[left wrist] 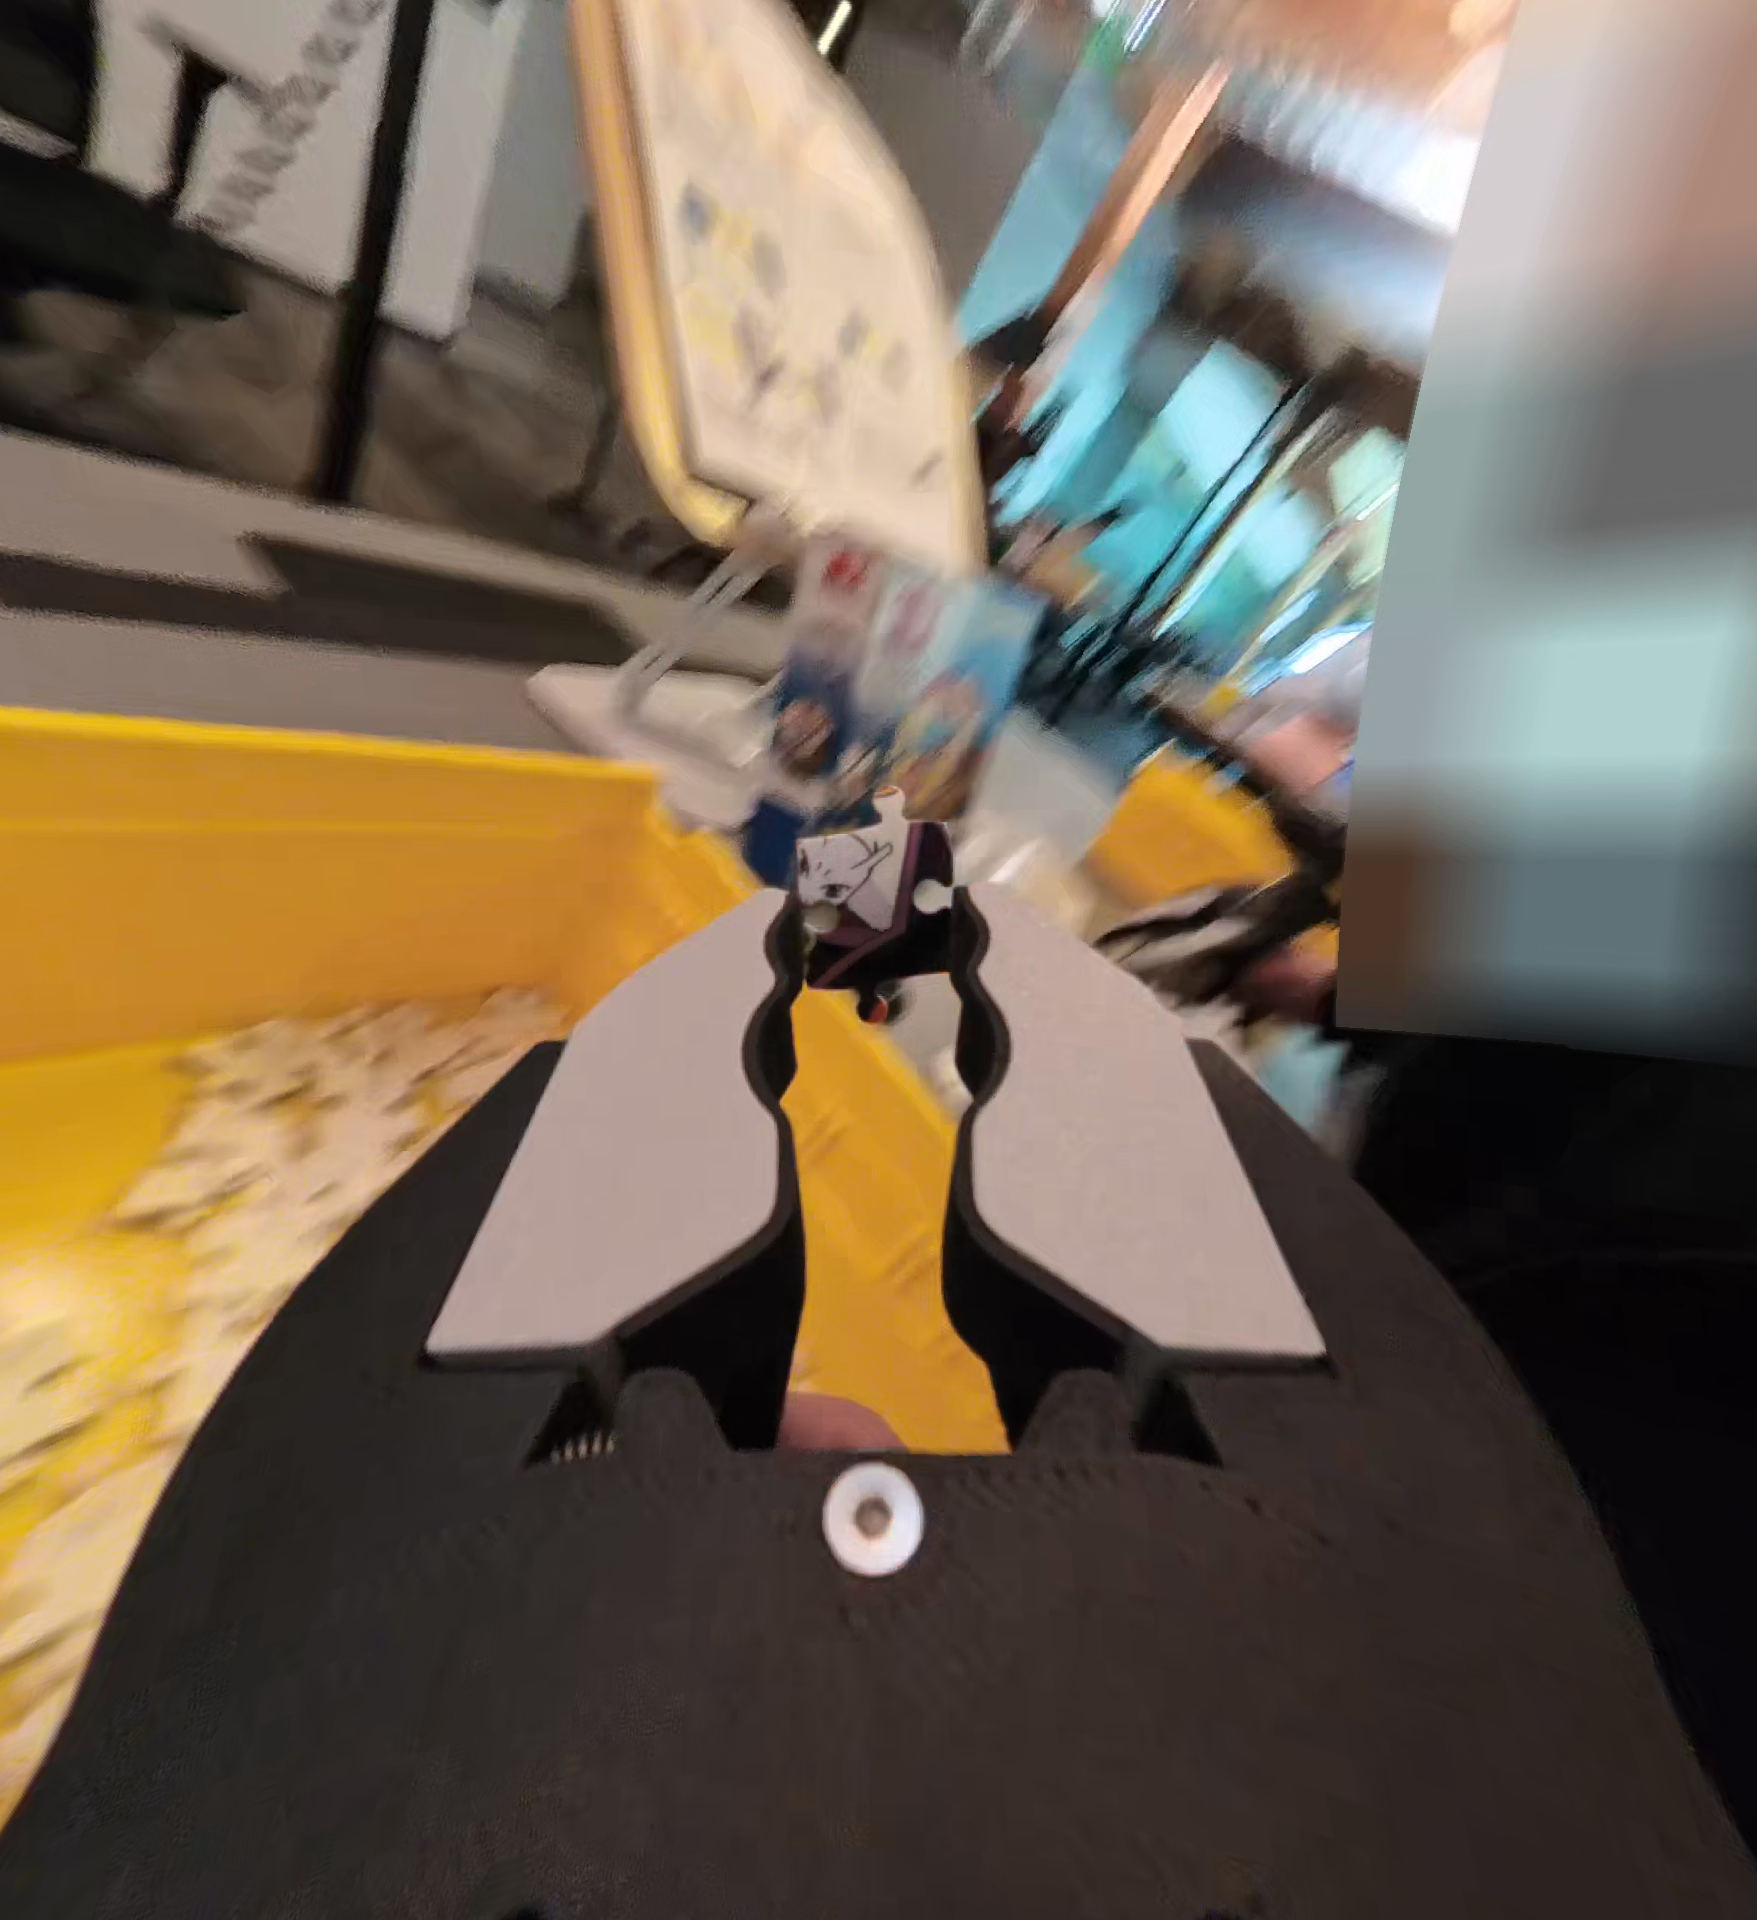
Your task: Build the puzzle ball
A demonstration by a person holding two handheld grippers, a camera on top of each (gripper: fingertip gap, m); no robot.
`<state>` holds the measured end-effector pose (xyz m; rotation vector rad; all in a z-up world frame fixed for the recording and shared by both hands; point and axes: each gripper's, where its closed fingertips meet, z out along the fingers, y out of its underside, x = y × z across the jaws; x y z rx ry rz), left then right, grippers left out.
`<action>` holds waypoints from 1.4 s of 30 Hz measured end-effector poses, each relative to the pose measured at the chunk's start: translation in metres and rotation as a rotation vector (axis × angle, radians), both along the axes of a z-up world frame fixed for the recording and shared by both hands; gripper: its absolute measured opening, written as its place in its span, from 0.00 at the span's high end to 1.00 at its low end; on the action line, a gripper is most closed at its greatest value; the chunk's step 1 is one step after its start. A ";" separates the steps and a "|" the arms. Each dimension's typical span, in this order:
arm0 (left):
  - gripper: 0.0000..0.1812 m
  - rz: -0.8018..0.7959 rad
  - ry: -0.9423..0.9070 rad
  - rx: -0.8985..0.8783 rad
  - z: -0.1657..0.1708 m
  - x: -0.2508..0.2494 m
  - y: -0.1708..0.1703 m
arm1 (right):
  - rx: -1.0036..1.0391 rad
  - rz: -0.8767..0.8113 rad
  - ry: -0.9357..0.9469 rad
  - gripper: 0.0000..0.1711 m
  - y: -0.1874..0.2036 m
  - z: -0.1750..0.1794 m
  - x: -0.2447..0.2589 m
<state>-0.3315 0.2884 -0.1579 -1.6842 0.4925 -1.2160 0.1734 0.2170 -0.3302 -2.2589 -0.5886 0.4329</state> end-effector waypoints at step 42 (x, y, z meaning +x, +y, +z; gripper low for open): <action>0.83 0.157 1.266 -0.058 -0.112 -0.096 -0.024 | 0.002 -0.028 -0.004 0.81 0.003 -0.001 0.003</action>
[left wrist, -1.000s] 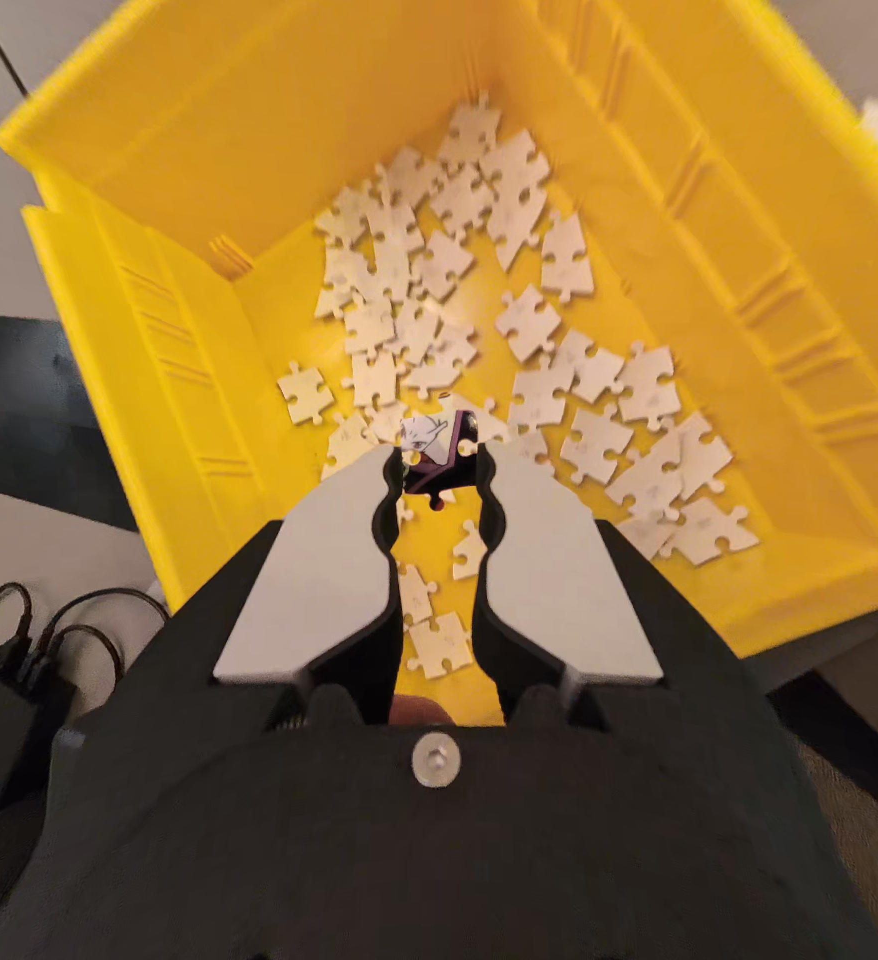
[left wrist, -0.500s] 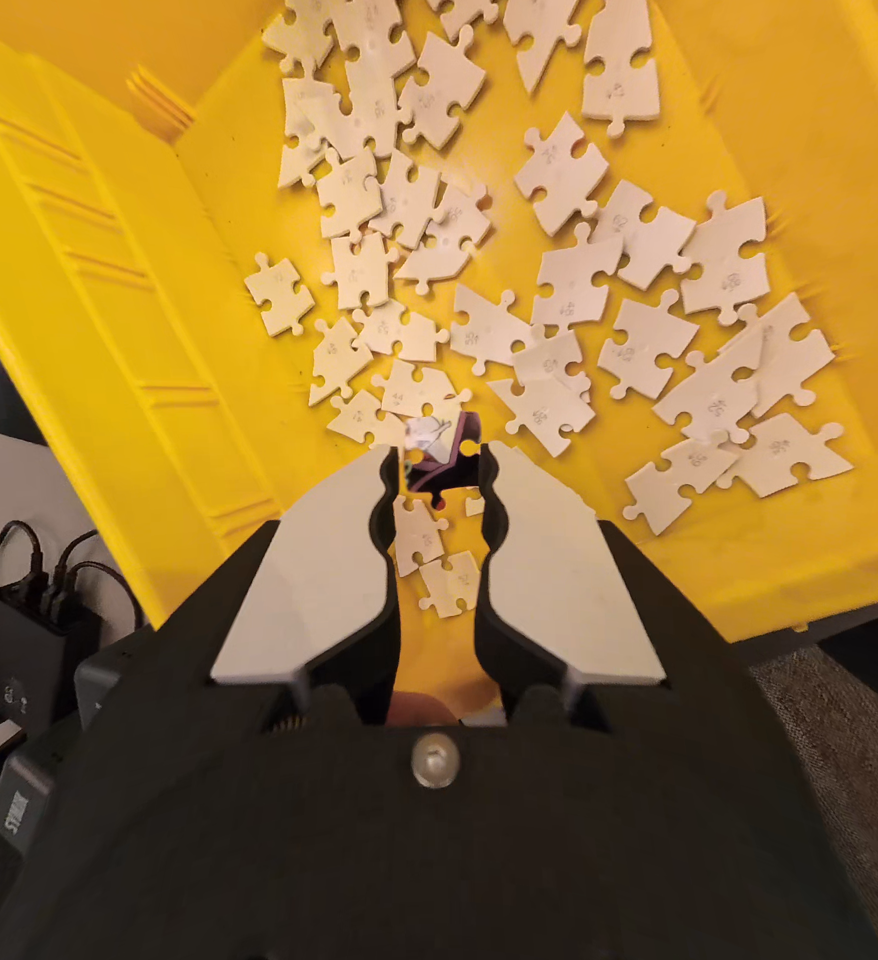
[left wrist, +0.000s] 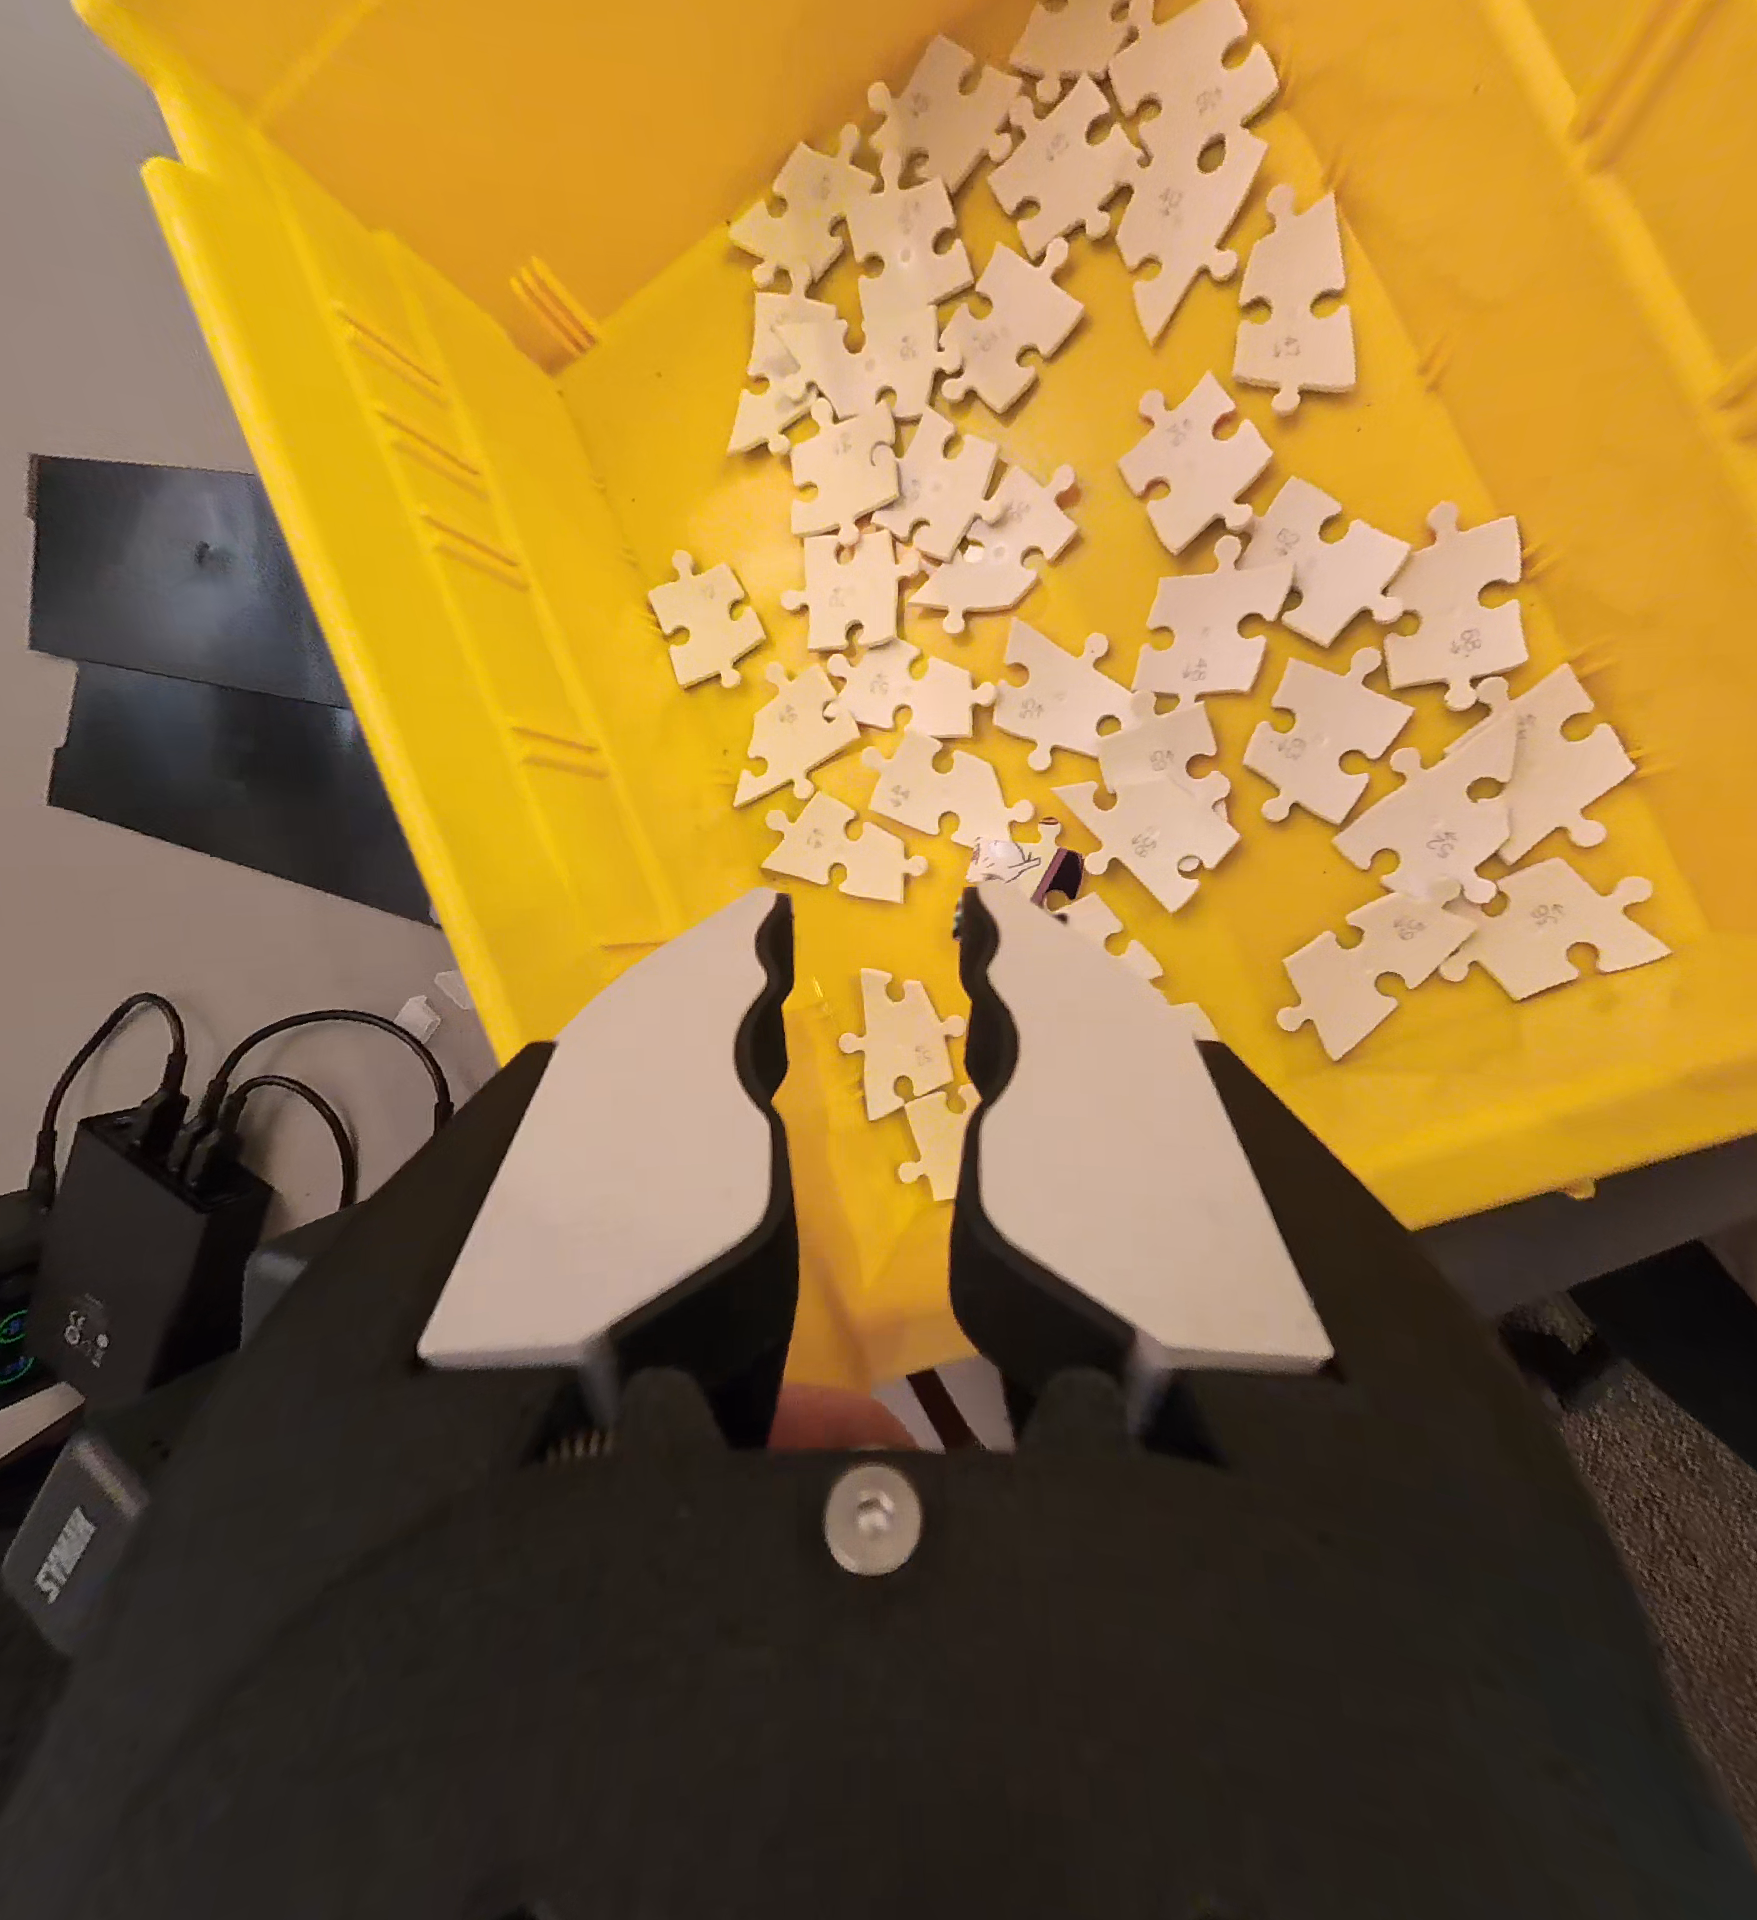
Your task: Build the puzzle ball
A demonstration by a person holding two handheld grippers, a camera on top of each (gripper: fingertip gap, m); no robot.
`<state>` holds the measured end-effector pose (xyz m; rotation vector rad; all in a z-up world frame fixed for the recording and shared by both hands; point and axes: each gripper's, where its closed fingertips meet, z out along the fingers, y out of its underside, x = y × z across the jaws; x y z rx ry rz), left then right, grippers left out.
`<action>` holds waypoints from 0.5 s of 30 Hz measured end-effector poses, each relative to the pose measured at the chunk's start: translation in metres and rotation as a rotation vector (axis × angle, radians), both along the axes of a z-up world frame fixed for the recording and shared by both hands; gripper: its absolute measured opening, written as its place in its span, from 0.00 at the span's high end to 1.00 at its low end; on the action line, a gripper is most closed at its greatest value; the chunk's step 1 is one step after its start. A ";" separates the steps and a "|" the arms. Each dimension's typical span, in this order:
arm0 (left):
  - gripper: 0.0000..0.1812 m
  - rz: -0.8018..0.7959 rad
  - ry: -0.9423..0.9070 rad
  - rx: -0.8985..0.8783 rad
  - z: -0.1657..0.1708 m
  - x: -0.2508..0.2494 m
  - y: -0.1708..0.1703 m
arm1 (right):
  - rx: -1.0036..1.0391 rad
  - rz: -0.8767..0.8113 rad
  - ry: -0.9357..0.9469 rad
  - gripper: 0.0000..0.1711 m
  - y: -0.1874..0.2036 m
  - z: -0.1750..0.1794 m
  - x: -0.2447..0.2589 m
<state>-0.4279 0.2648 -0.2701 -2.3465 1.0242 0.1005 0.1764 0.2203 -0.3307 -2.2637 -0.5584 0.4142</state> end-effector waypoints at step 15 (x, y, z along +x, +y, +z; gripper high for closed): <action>0.84 0.004 -0.081 0.011 -0.007 0.027 0.014 | -0.001 0.003 0.001 0.81 0.000 0.000 0.000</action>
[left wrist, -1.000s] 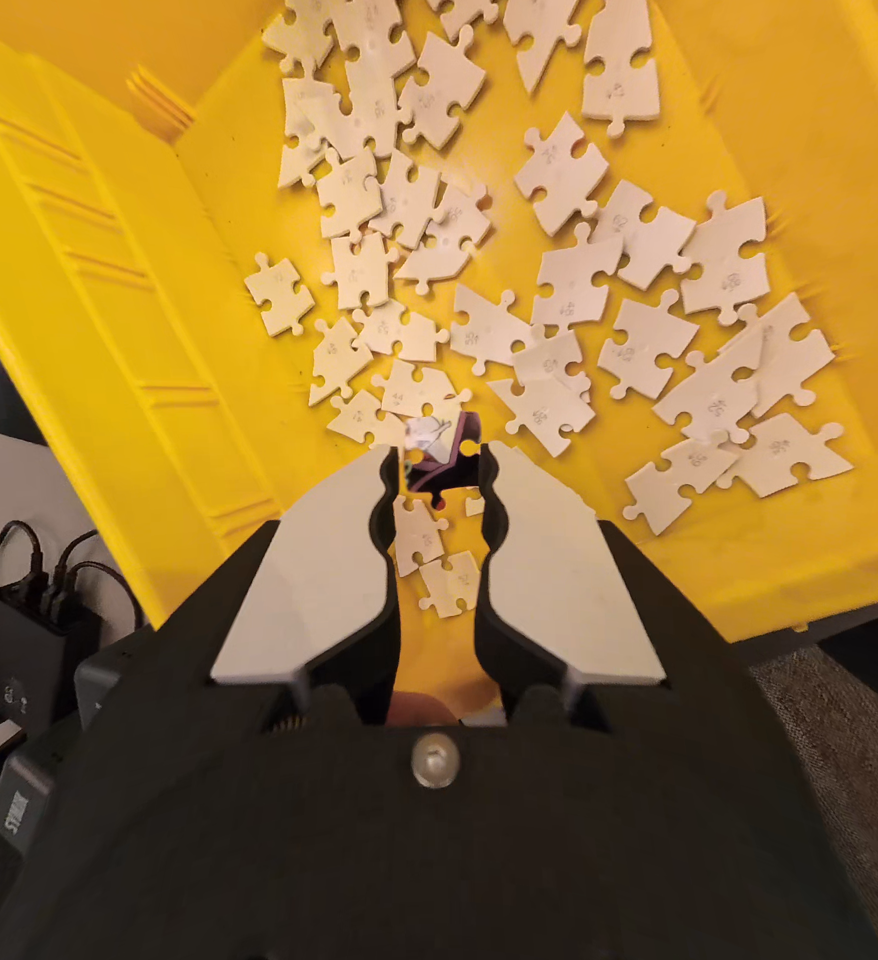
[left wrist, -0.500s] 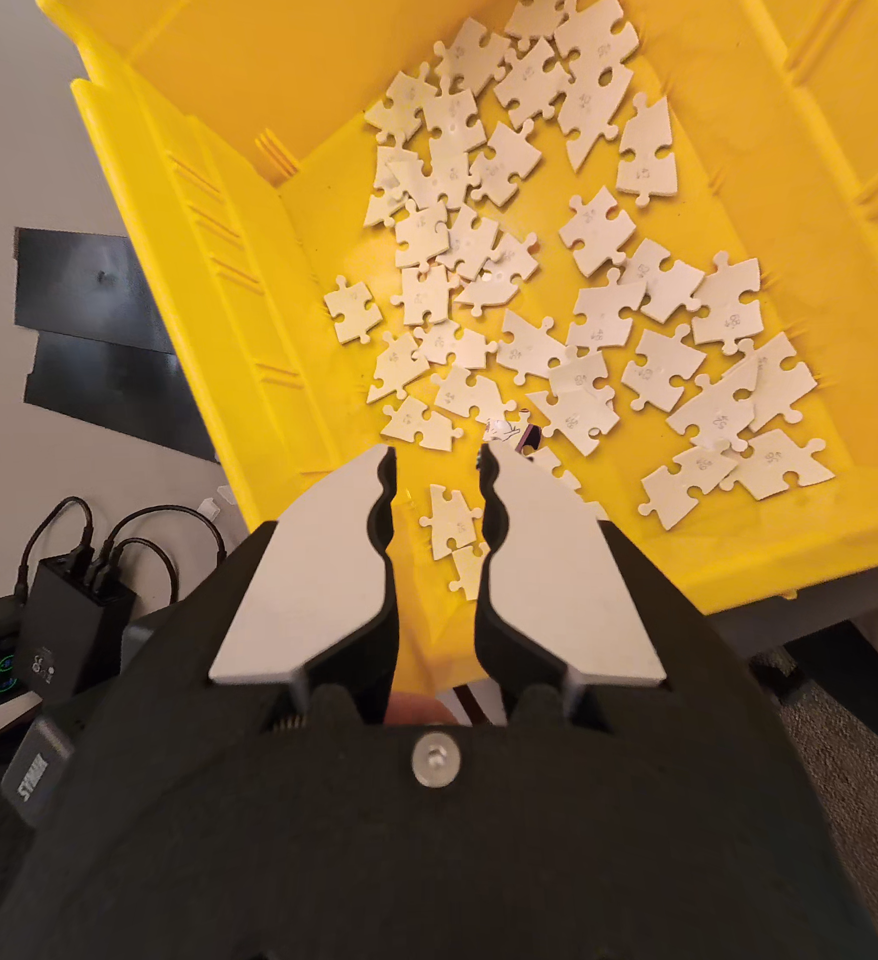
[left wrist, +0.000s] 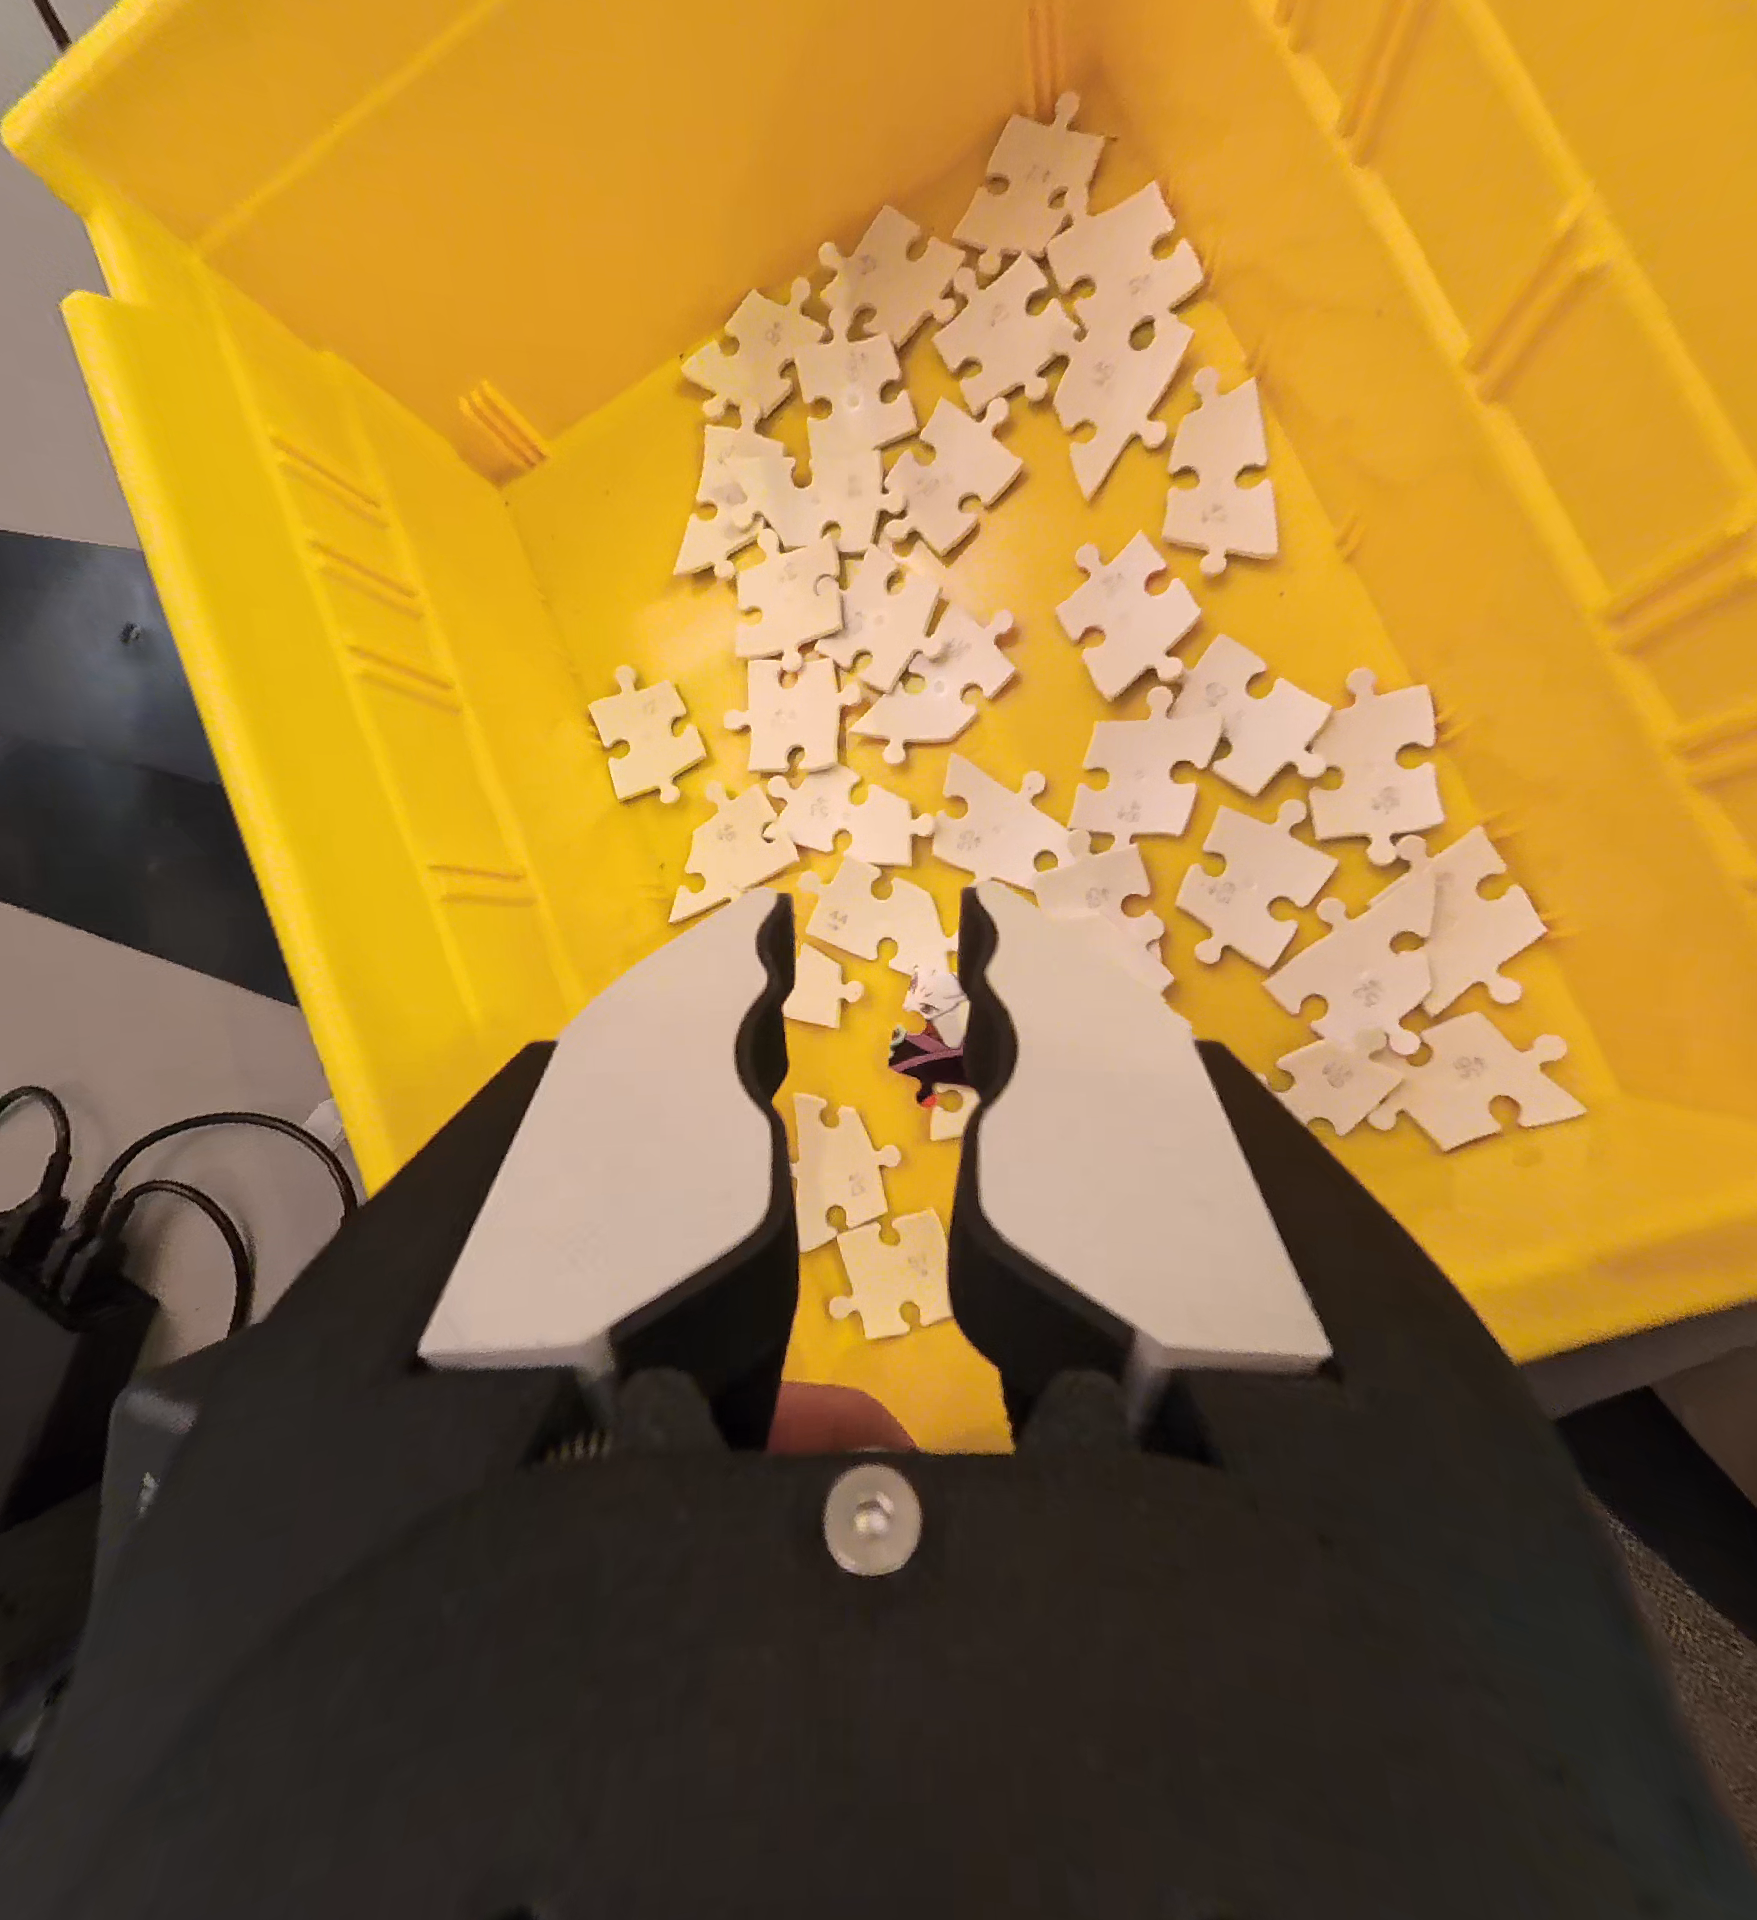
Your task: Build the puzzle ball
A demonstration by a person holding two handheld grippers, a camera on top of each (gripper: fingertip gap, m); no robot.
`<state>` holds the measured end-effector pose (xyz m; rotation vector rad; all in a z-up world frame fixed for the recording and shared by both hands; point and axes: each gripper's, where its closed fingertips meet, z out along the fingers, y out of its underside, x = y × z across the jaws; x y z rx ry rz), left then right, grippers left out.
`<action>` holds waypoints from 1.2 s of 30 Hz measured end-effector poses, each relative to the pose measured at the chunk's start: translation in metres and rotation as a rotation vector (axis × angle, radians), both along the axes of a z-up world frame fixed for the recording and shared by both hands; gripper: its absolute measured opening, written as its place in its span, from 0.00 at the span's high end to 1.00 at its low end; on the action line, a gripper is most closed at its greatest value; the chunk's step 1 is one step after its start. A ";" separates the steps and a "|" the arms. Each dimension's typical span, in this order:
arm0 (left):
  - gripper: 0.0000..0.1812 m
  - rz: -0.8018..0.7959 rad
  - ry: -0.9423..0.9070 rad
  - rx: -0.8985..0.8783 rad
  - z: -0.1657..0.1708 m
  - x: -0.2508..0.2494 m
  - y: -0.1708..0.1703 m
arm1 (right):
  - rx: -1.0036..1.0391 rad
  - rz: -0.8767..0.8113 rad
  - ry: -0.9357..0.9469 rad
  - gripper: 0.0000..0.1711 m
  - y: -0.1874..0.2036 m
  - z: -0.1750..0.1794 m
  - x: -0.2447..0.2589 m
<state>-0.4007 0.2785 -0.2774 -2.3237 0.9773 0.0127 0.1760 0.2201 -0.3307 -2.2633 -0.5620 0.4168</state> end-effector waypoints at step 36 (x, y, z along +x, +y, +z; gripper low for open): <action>0.78 0.208 0.029 -0.105 -0.040 -0.007 0.023 | -0.007 0.011 0.014 0.80 -0.001 0.001 -0.001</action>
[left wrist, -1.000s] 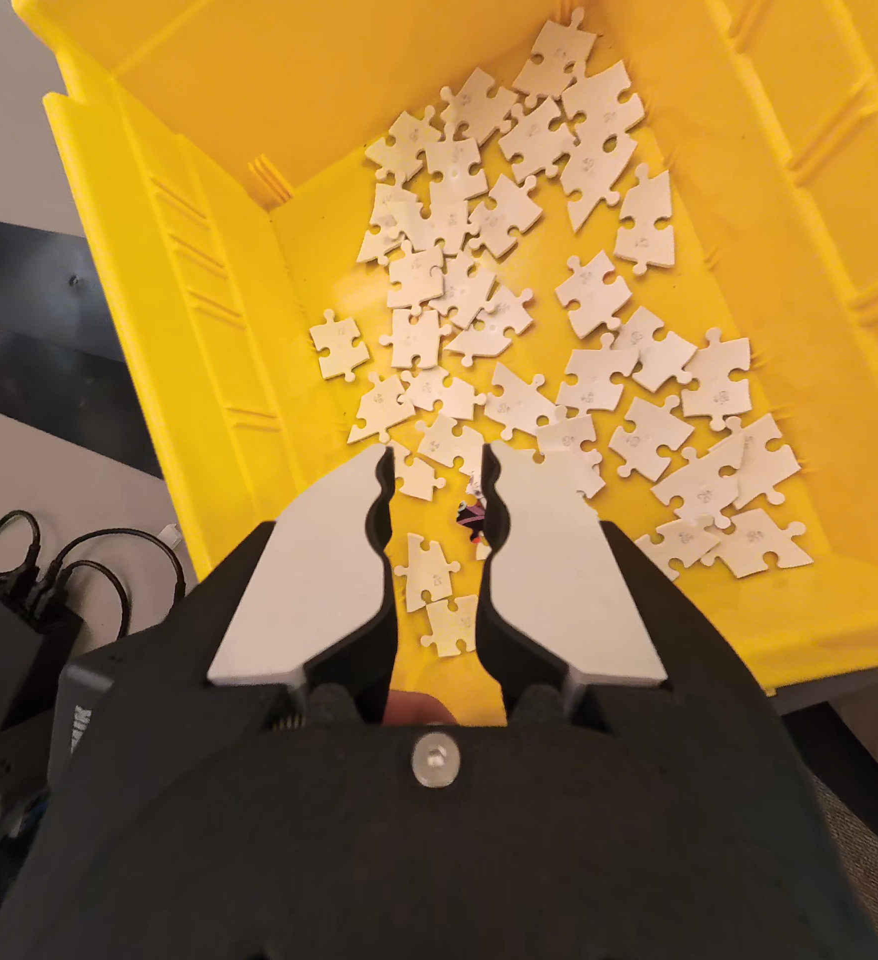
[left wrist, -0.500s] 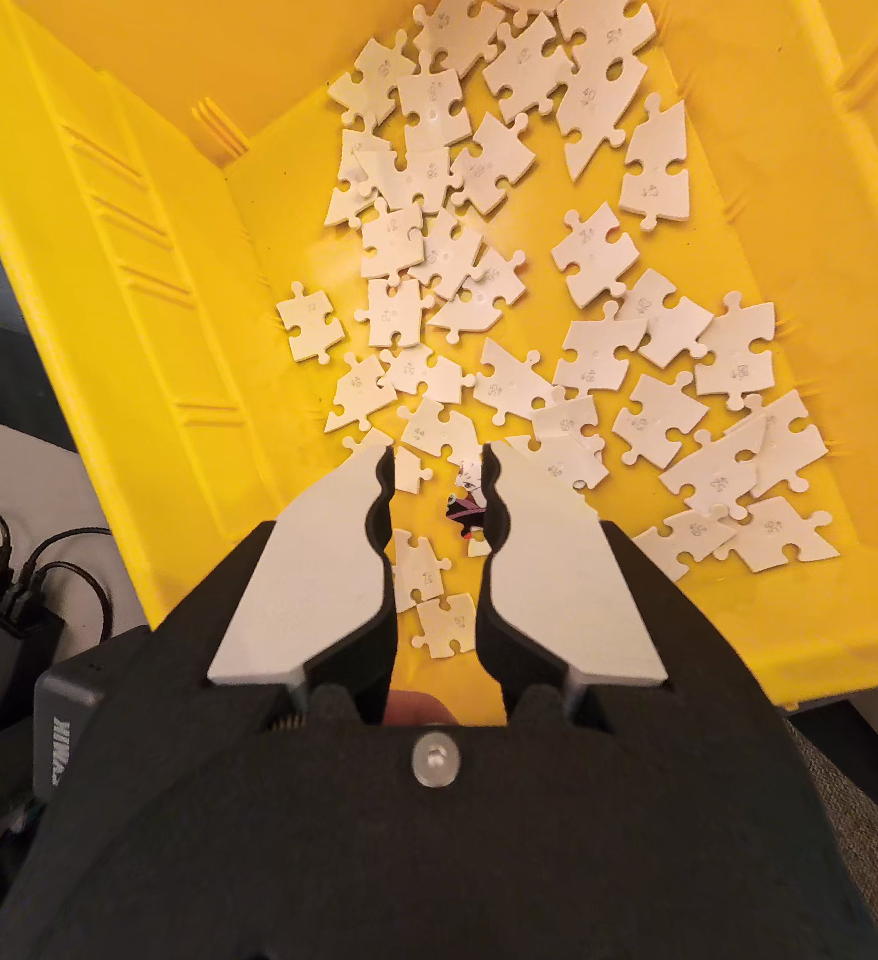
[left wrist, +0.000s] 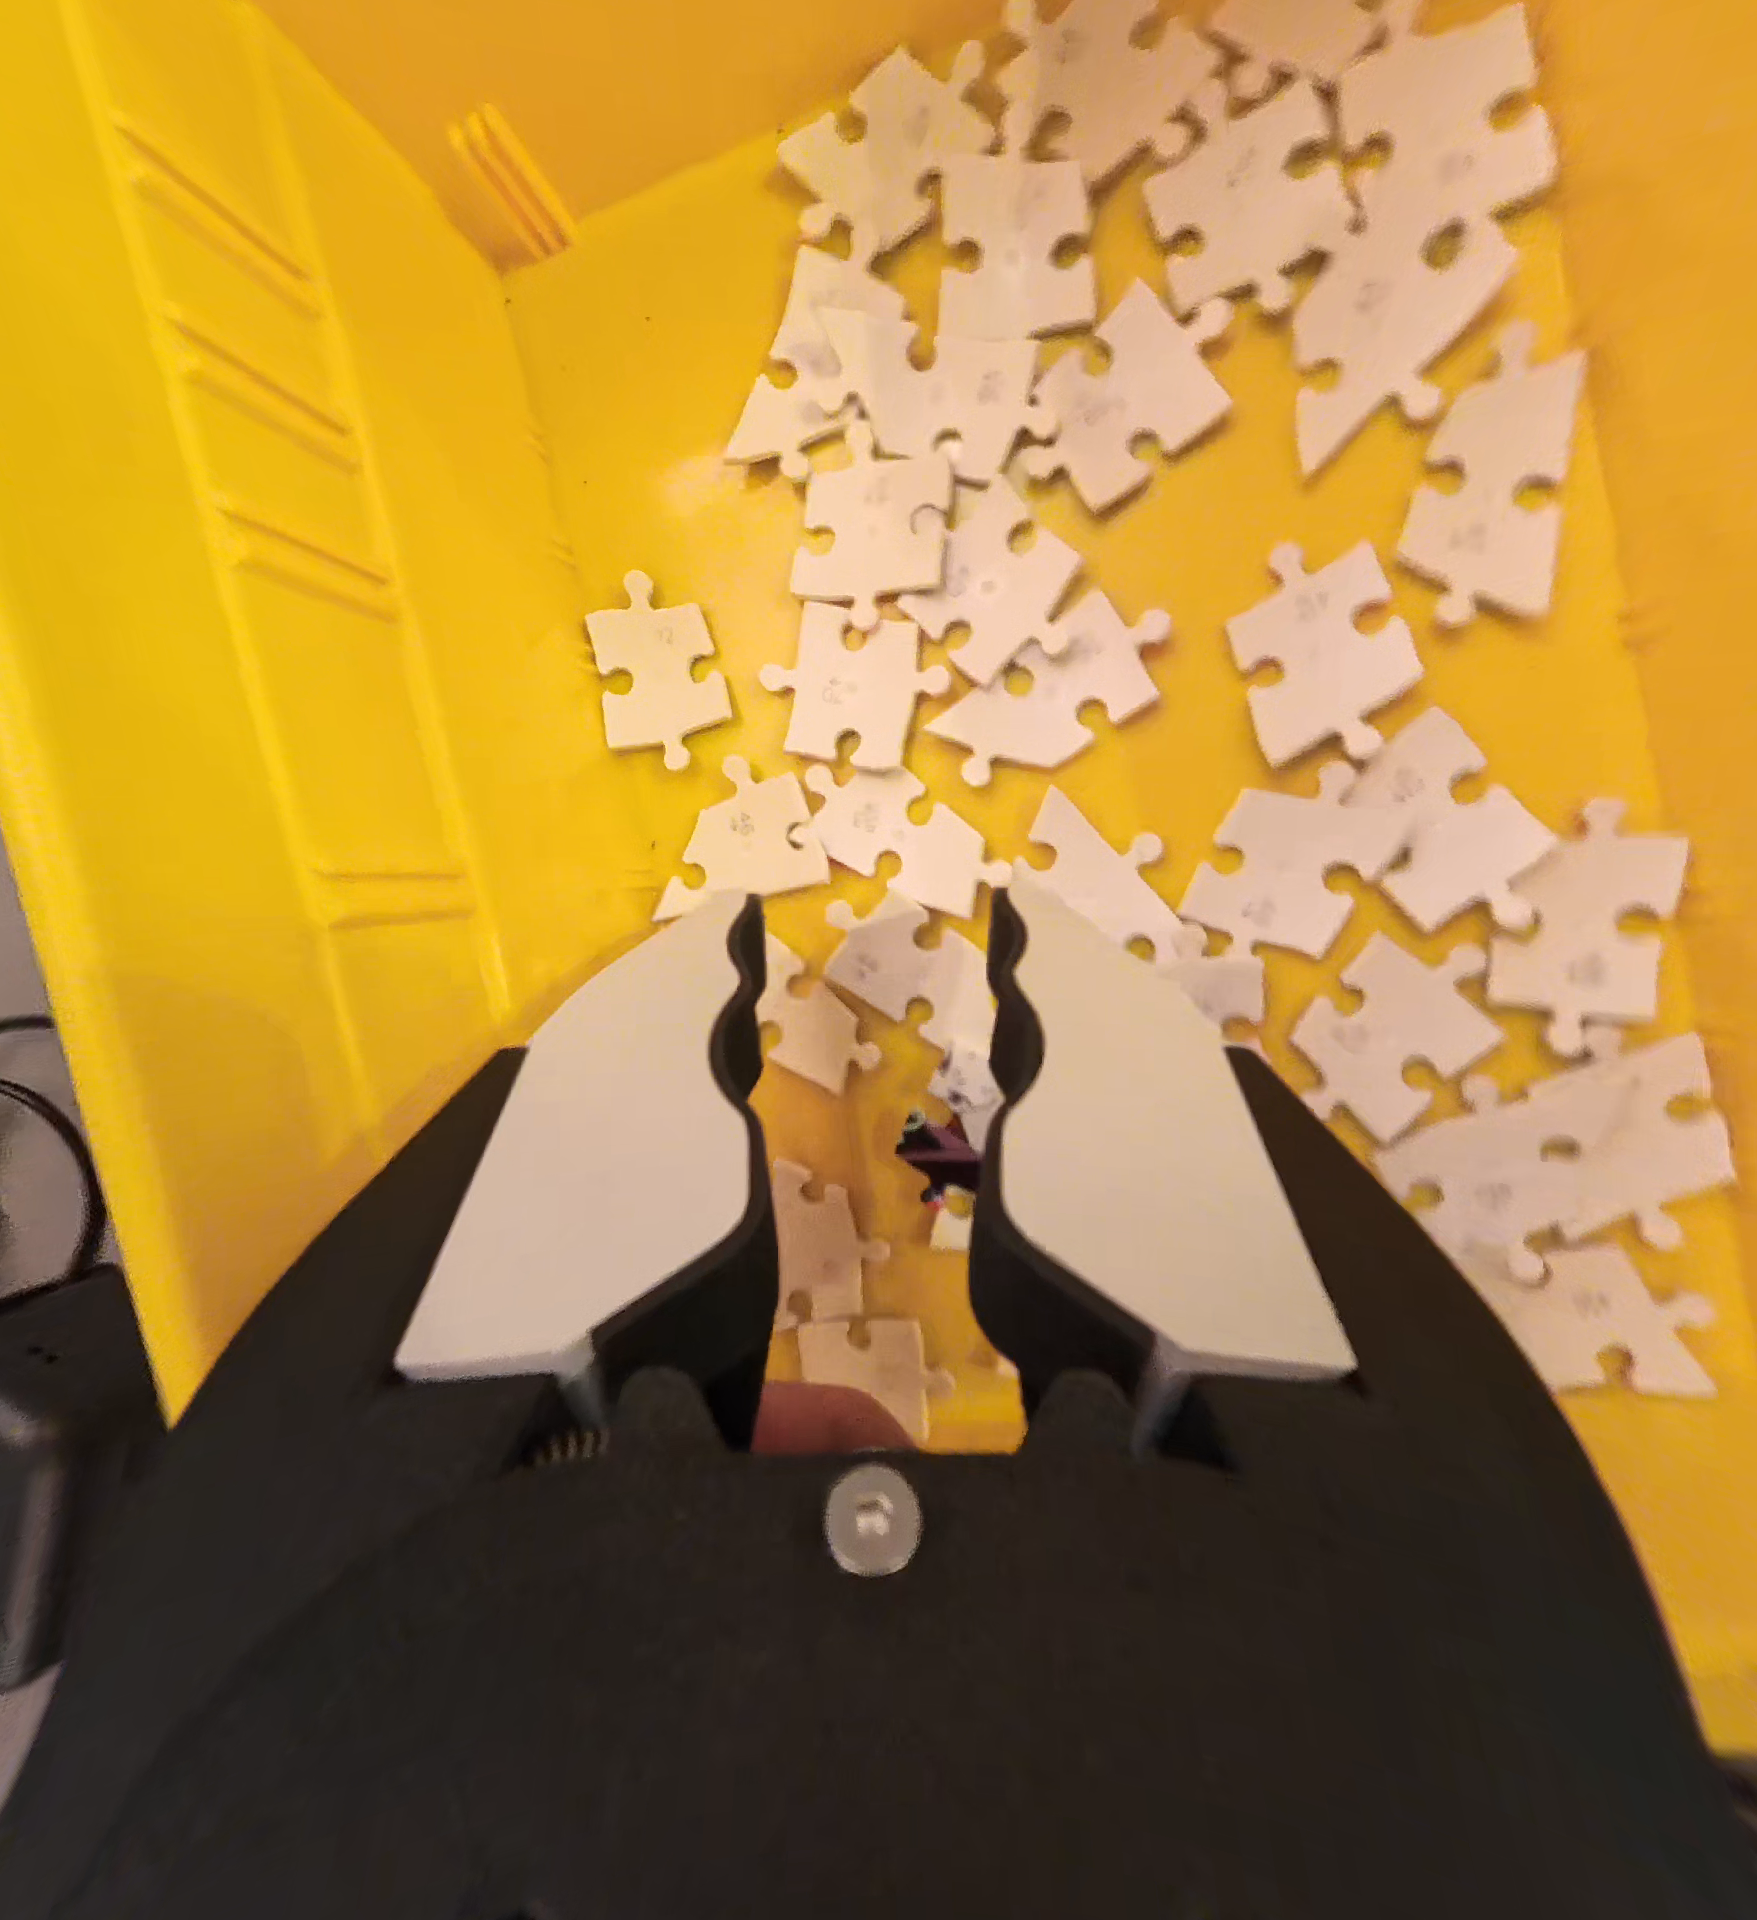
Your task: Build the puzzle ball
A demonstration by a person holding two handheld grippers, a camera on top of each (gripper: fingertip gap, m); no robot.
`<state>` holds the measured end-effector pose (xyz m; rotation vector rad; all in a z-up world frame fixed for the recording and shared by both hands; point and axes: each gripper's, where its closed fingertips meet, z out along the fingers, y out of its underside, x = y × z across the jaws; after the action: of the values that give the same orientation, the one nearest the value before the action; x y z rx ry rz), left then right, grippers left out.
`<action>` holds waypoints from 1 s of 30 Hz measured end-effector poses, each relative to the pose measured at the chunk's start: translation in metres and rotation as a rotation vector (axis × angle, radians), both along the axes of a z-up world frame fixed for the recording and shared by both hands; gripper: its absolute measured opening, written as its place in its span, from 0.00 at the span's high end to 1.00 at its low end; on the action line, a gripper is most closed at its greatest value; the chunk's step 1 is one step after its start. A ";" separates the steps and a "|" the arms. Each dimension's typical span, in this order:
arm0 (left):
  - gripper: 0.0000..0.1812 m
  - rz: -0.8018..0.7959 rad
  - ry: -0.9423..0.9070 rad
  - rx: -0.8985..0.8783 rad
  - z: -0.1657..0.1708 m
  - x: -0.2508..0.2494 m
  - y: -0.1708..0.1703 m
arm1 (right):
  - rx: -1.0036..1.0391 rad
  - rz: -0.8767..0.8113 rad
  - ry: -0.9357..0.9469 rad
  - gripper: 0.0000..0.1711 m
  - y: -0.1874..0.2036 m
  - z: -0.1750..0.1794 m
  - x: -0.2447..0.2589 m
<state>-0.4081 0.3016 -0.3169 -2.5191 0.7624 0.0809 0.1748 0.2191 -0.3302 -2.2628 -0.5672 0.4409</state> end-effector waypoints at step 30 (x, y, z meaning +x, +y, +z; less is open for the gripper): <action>0.69 -0.206 -0.189 0.006 -0.001 0.061 0.030 | -0.007 0.009 0.018 0.79 -0.001 0.001 -0.001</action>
<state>-0.3466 0.3314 -0.3180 -2.3854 0.9349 -0.2221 0.1740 0.2180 -0.3296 -2.2613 -0.5675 0.4671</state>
